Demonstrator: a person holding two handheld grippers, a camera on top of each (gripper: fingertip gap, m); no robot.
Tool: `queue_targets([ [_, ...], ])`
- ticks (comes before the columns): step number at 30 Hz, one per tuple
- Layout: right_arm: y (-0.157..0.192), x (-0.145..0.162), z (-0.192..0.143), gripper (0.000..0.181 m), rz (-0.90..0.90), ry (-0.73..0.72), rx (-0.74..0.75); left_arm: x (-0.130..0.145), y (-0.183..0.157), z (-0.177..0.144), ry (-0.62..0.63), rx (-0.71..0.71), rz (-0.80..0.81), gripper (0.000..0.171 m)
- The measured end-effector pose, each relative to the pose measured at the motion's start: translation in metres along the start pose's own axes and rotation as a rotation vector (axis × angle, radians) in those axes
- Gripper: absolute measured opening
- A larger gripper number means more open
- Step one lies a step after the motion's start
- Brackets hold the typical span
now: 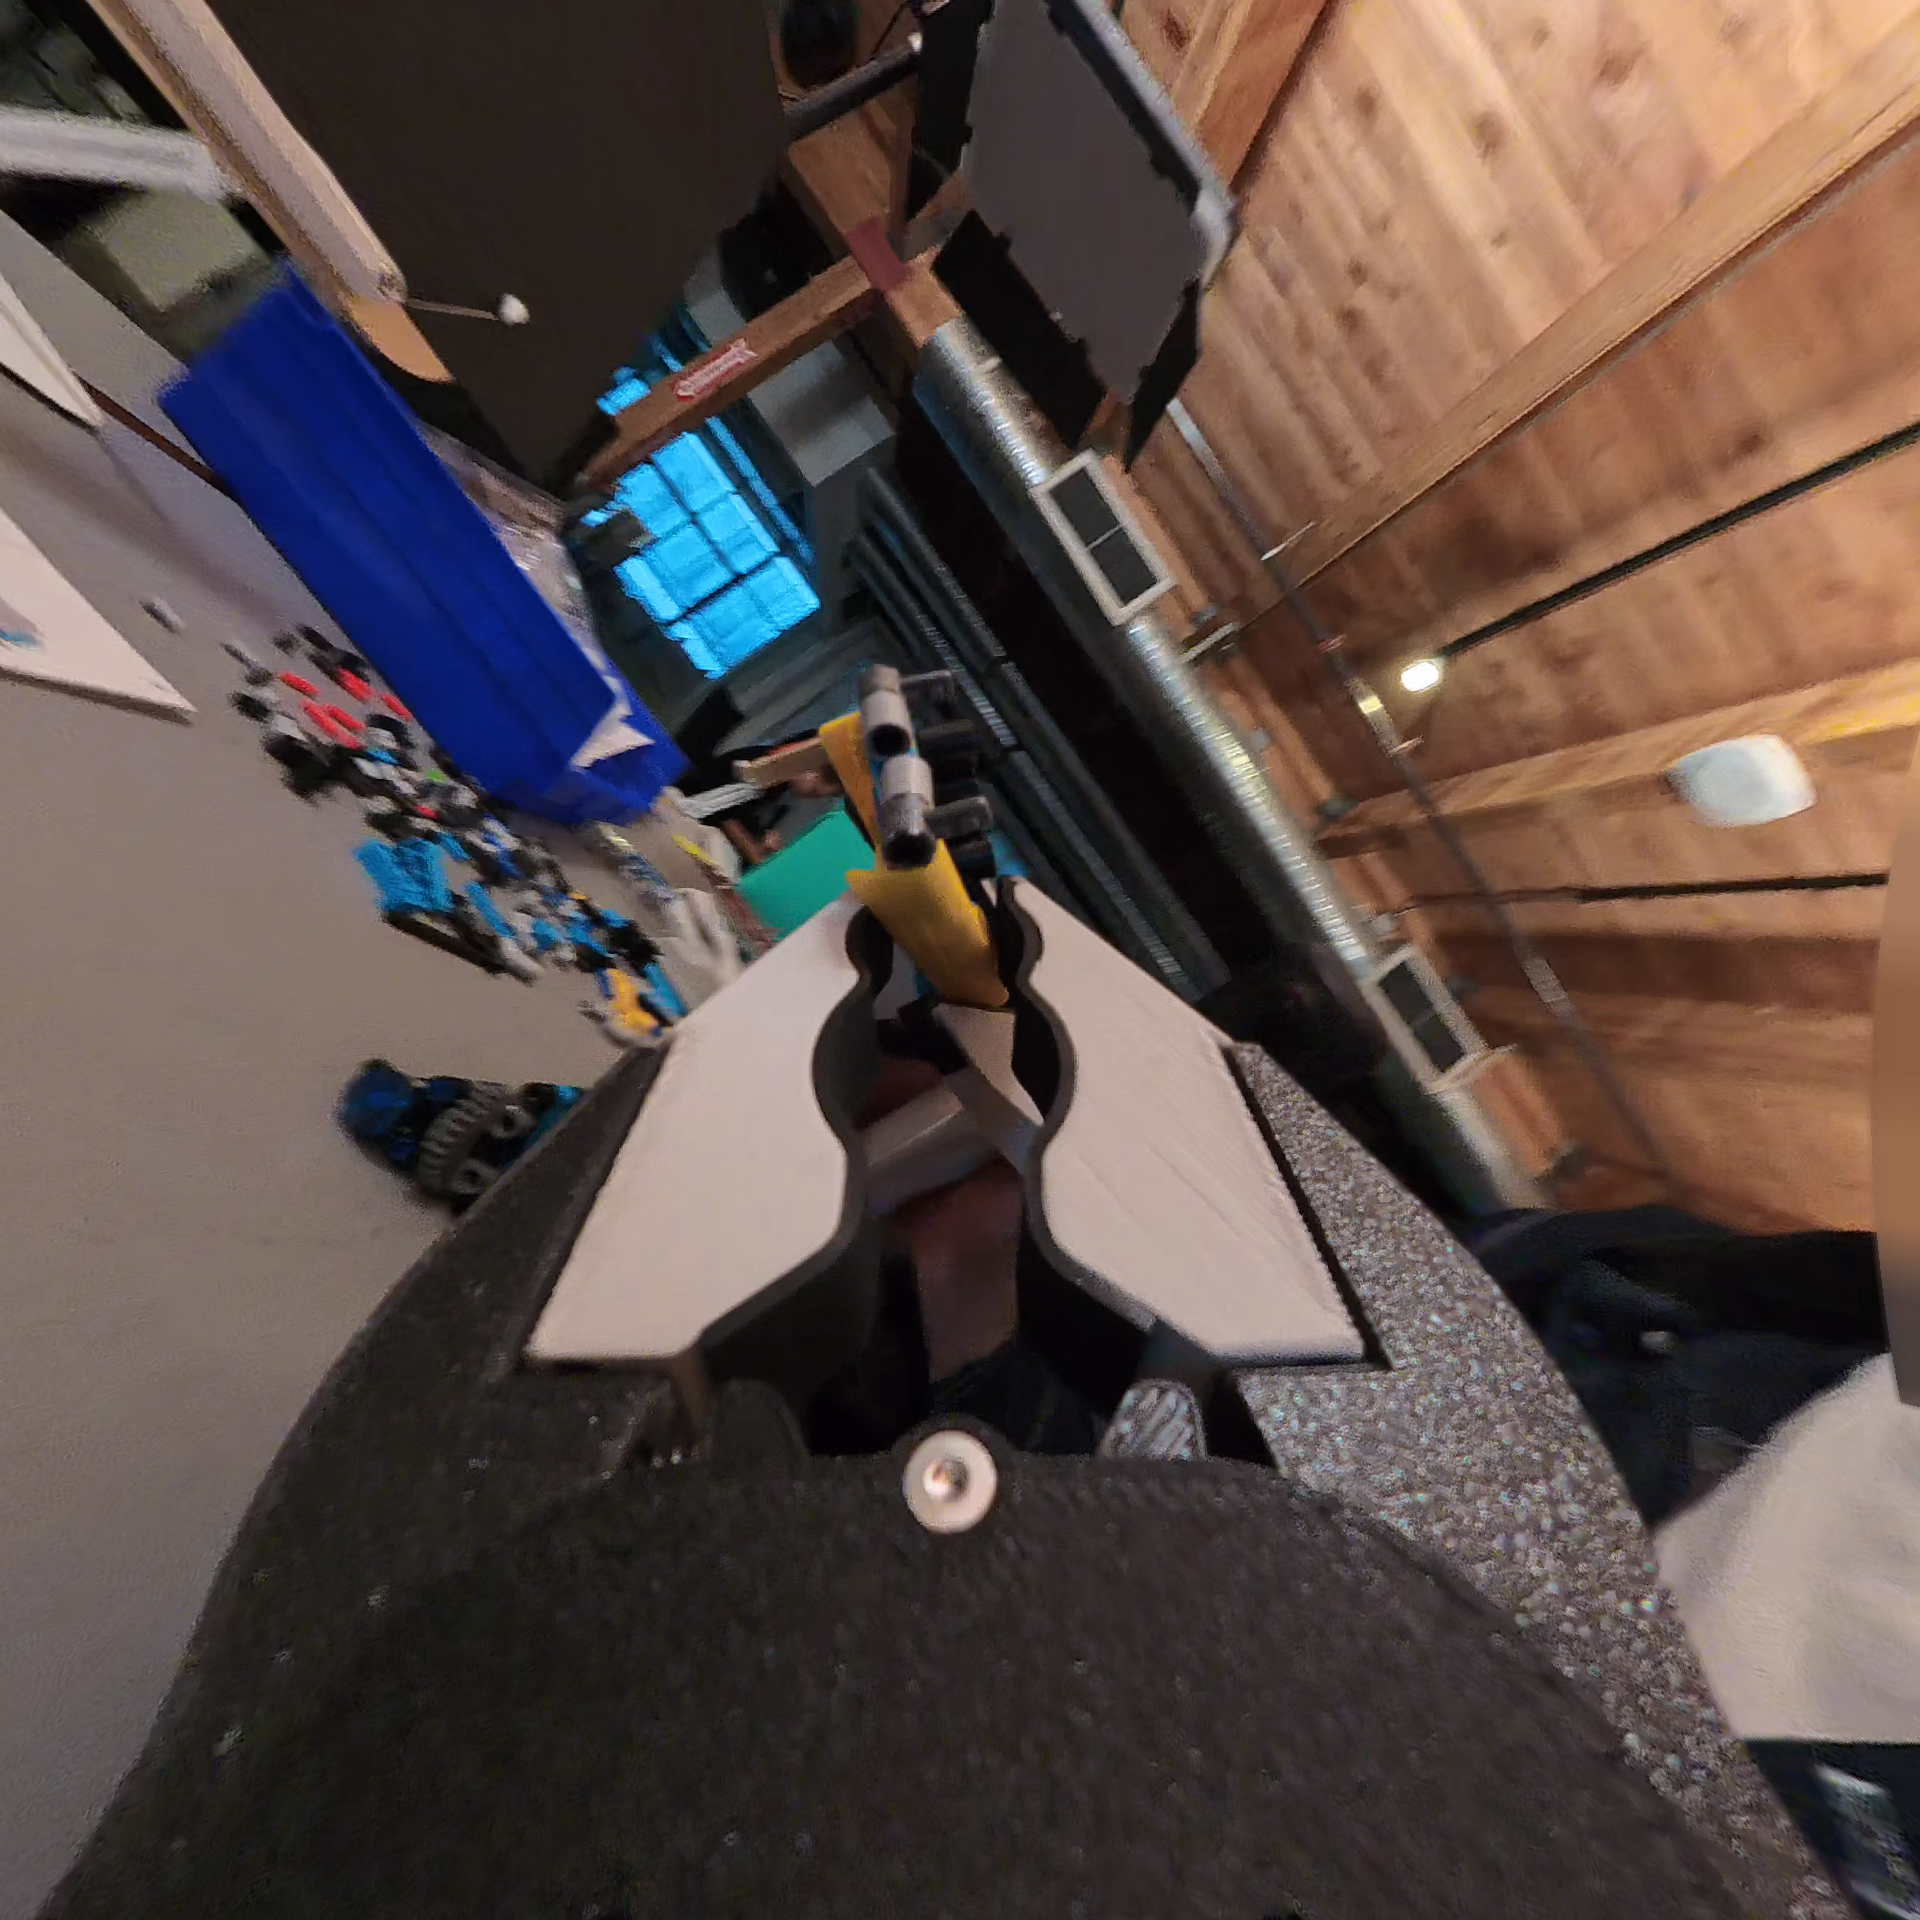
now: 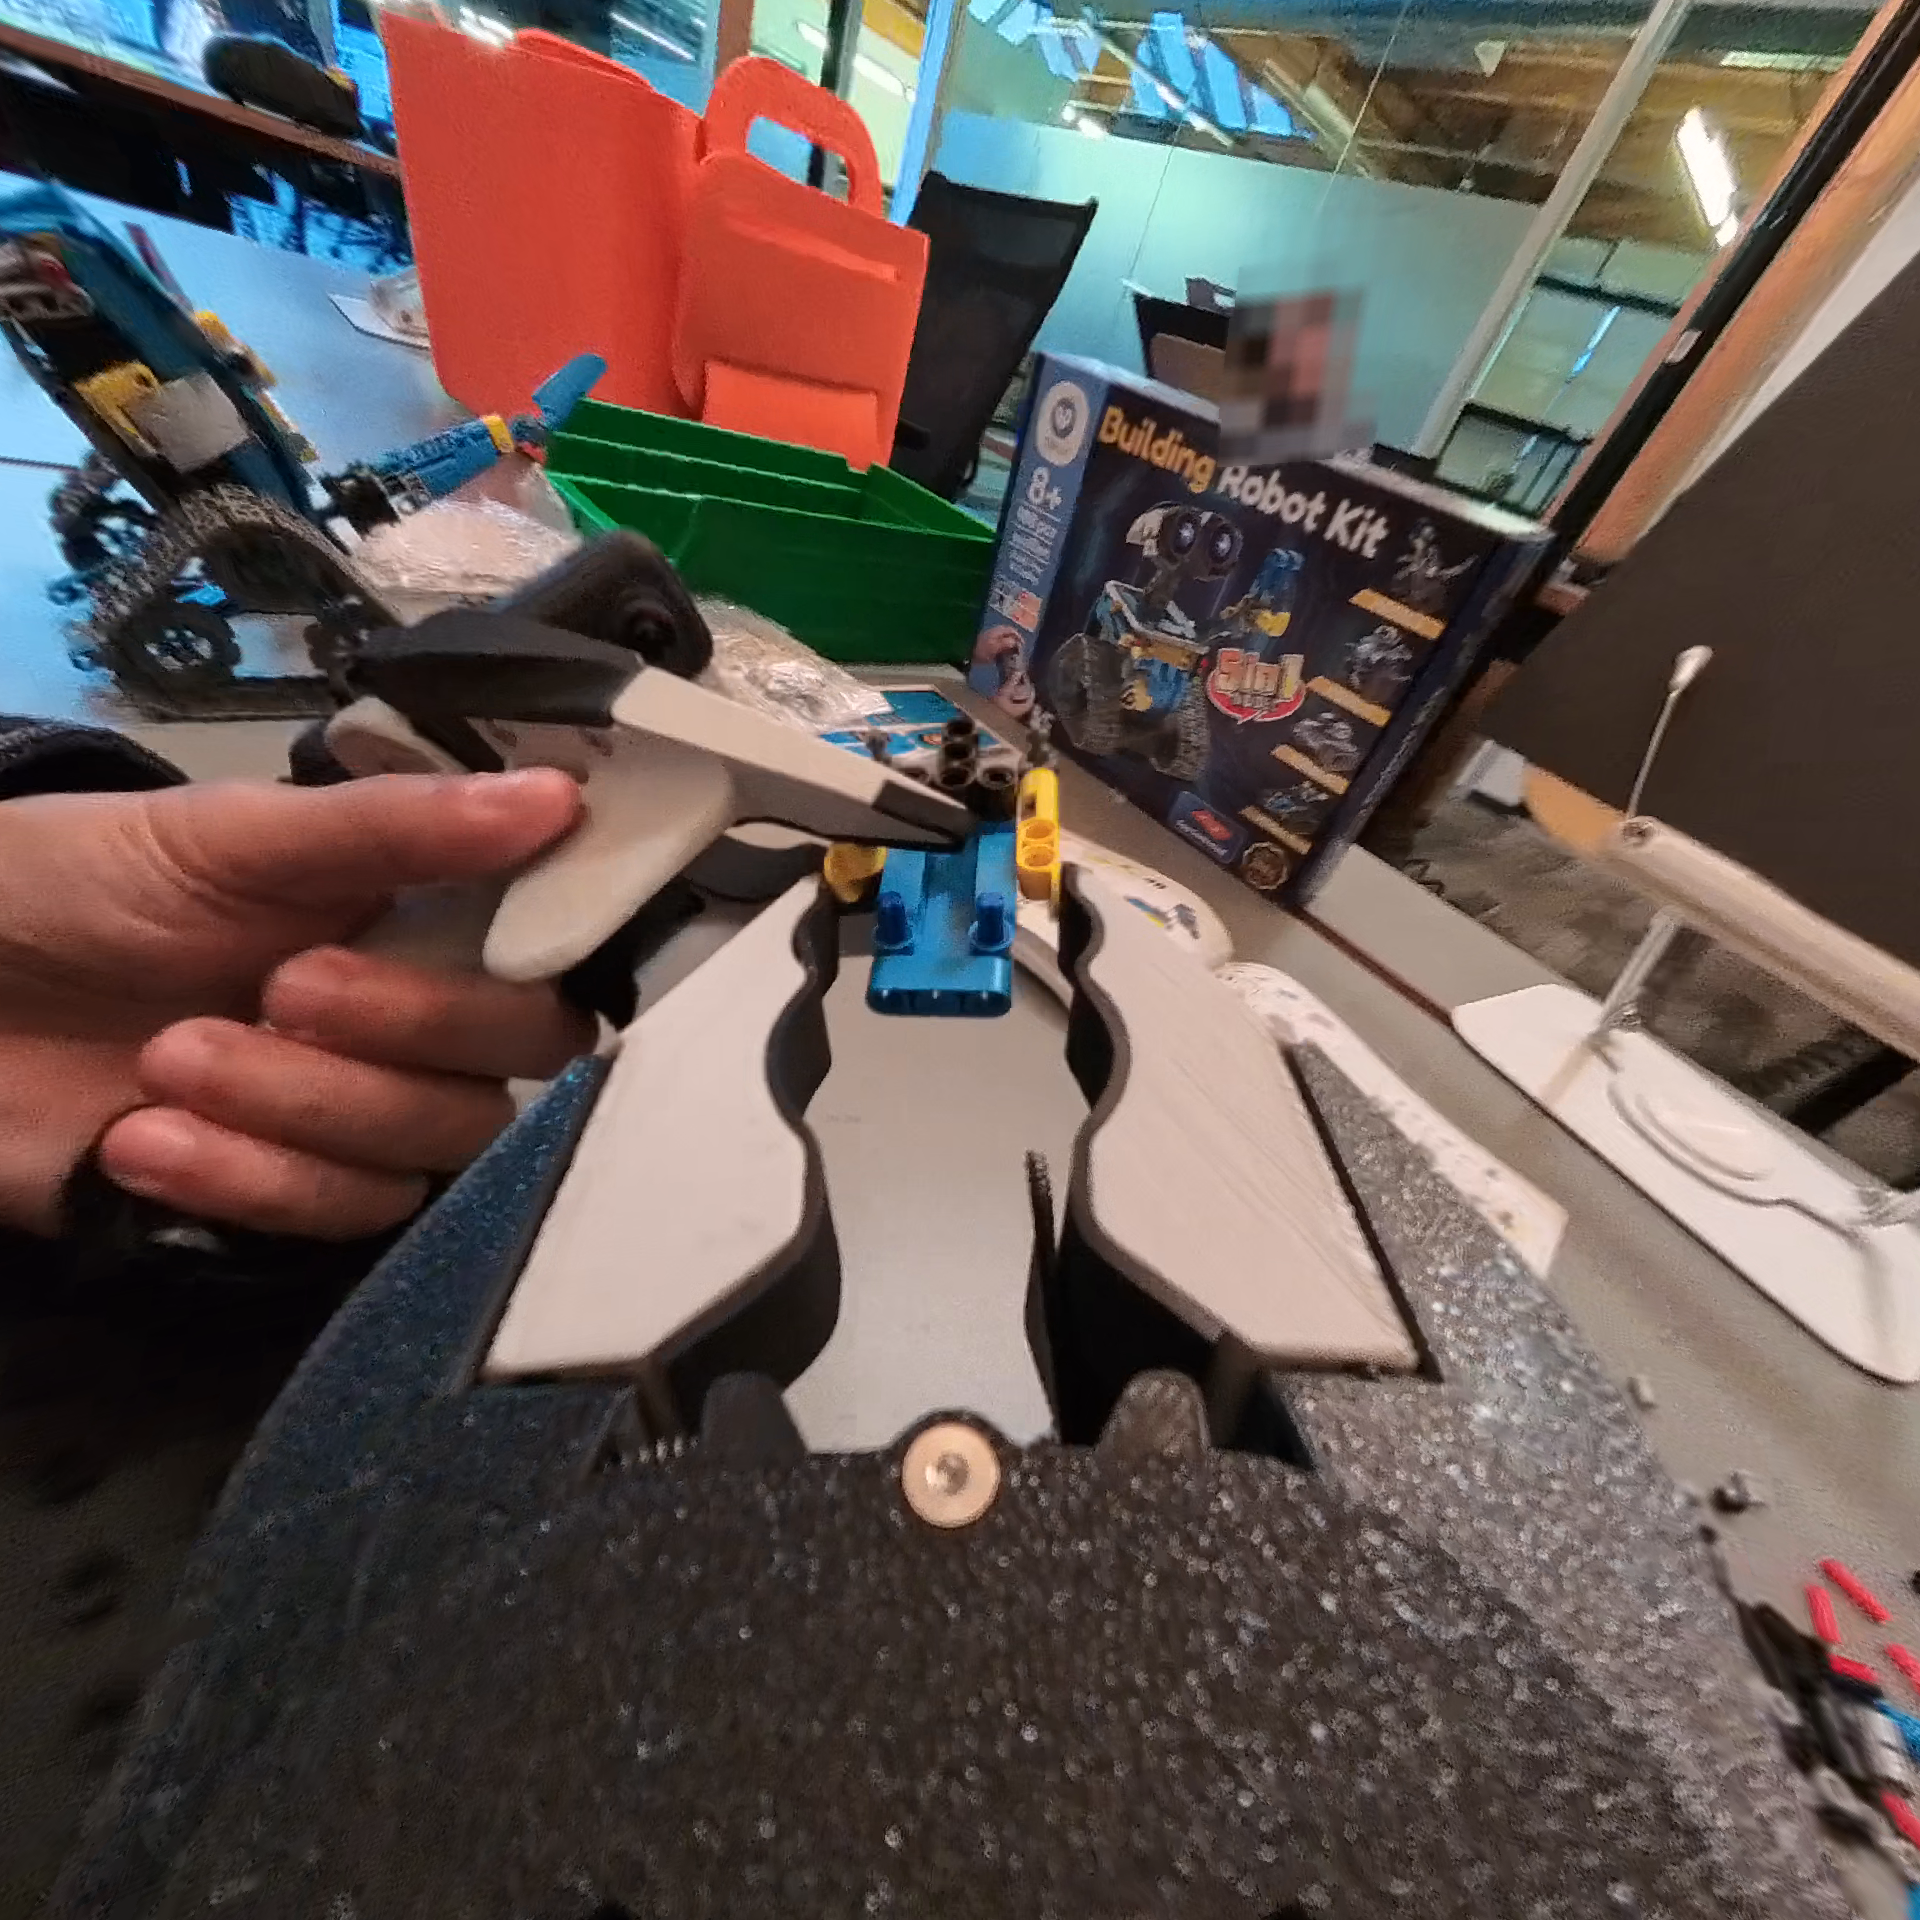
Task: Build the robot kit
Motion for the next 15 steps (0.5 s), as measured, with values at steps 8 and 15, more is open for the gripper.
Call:
queue_targets([
  [8,-0.001,0.002,-0.001,0.042,0.085,-0.021,-0.054,0.002,-0.006,0.000,0.048,-0.009,0.049,0.016],
  [15,-0.013,-0.002,-0.014,0.061,0.258,-0.155,-0.176,0.002,-0.006,-0.005,0.148,-0.102,0.146,0.011],
])
Point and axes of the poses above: each gripper's, where its closed fingertips meet, z out along the fingers, x out of its underside, y = z × x across the jaws, the point moved 6 cm from there along -z, back along the fingers, and after that the axes turned 11 degrees about -z, right-handed, at the moved point
